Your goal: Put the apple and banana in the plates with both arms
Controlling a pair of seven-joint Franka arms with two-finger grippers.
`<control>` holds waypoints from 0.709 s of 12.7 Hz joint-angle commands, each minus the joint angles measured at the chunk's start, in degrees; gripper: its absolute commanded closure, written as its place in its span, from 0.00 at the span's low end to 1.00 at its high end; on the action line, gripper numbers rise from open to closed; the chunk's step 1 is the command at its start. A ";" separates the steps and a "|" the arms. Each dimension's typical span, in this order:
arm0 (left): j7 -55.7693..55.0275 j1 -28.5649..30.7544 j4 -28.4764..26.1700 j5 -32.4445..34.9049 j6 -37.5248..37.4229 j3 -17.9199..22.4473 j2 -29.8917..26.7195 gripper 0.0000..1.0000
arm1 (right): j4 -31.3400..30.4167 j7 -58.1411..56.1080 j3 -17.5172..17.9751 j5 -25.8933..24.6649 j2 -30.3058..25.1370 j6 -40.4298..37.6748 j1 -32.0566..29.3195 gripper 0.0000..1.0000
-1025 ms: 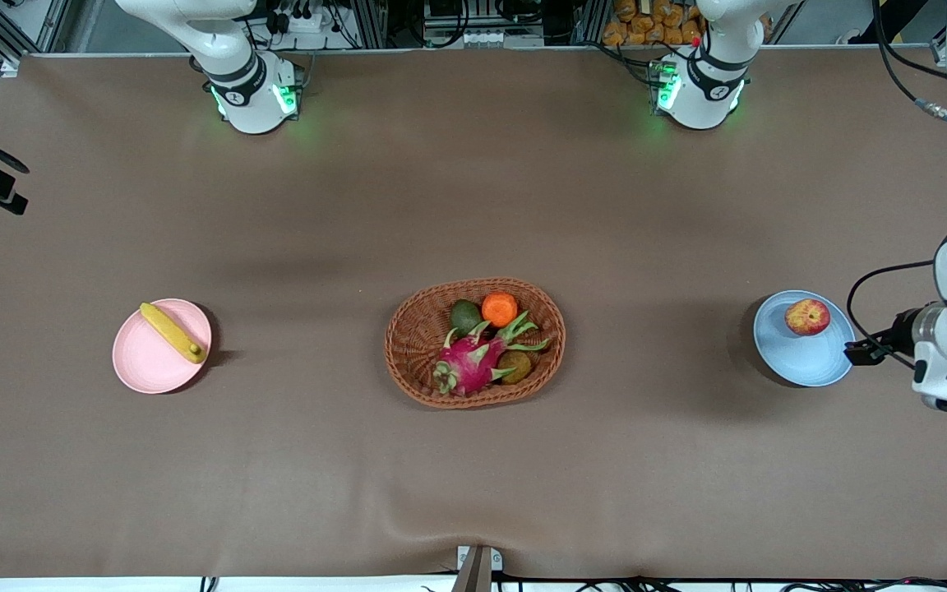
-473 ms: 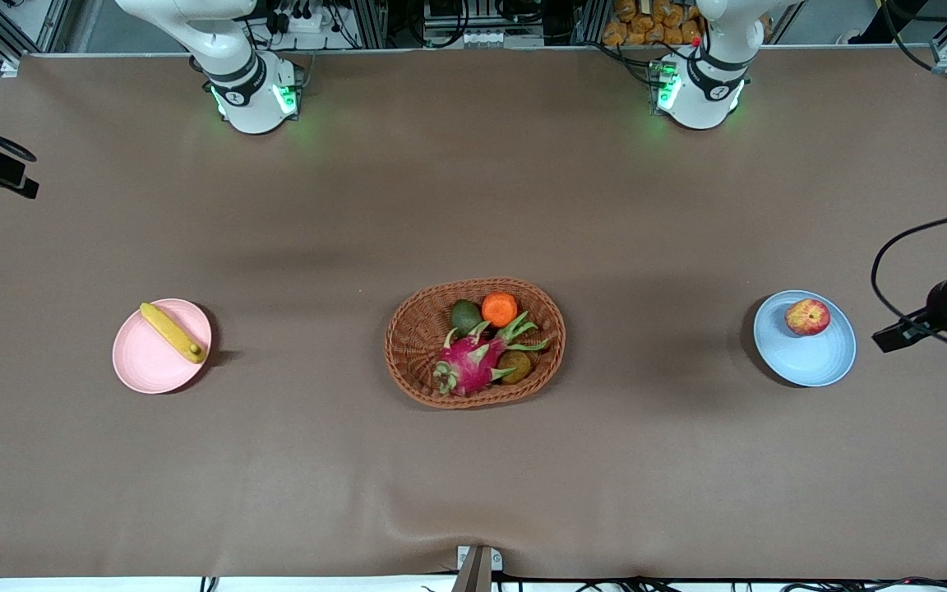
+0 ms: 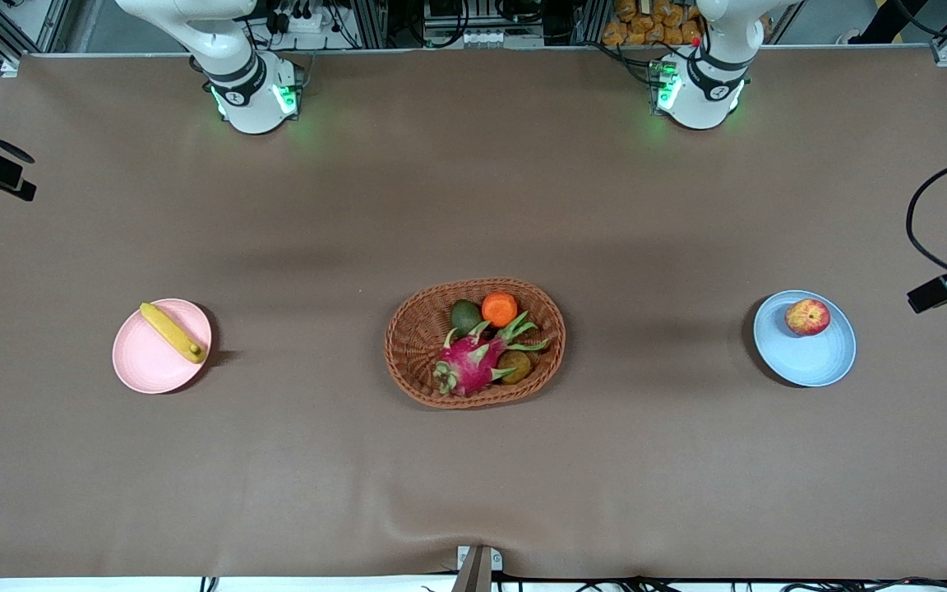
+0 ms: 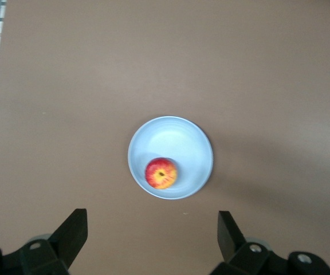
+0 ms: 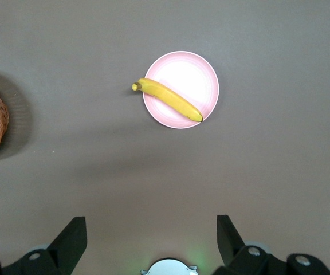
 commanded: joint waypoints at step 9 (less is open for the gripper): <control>9.41 0.24 -0.73 -10.67 -7.14 -0.85 -10.51 0.00 | -2.32 0.45 0.20 0.89 -2.03 0.76 -0.54 0.00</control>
